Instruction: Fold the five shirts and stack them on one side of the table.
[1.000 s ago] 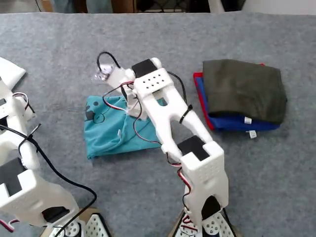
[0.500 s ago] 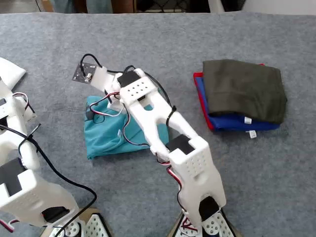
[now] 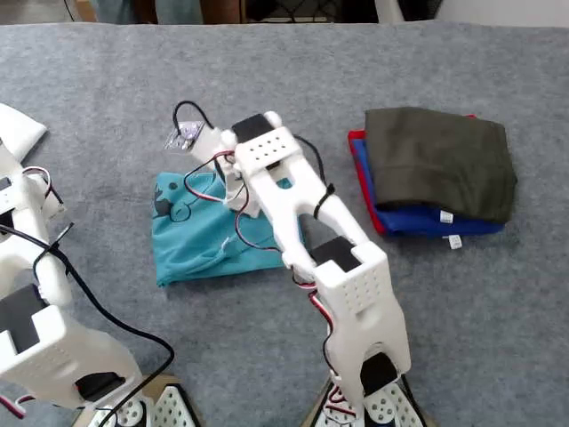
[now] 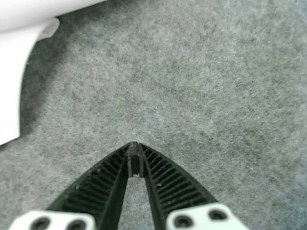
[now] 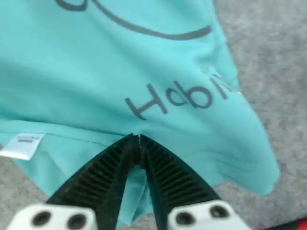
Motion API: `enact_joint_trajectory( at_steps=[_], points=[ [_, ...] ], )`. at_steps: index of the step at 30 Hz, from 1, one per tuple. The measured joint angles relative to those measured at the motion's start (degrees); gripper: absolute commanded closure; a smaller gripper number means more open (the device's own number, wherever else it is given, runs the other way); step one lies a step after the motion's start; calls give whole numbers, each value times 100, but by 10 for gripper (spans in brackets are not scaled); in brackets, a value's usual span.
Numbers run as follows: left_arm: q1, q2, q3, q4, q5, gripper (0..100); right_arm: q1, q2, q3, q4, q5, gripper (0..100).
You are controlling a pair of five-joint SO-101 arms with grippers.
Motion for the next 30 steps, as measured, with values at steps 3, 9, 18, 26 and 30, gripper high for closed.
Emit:
enact_joint_trajectory(
  at_steps=[3, 9, 18, 26, 30],
  points=[
    [0, 0, 0, 0, 0, 970, 9, 0, -132, 229, 35, 984],
    [0, 0, 0, 0, 0, 970, 9, 26, -149, 809, 35, 984],
    [0, 0, 0, 0, 0, 970, 703, 18, 325, 1591, 35, 985],
    [0, 0, 0, 0, 0, 970, 1099, -1222, 2374, 1398, 35, 985],
    [0, 0, 0, 0, 0, 970, 1090, -2084, 3473, 853, 0, 985]
  ],
)
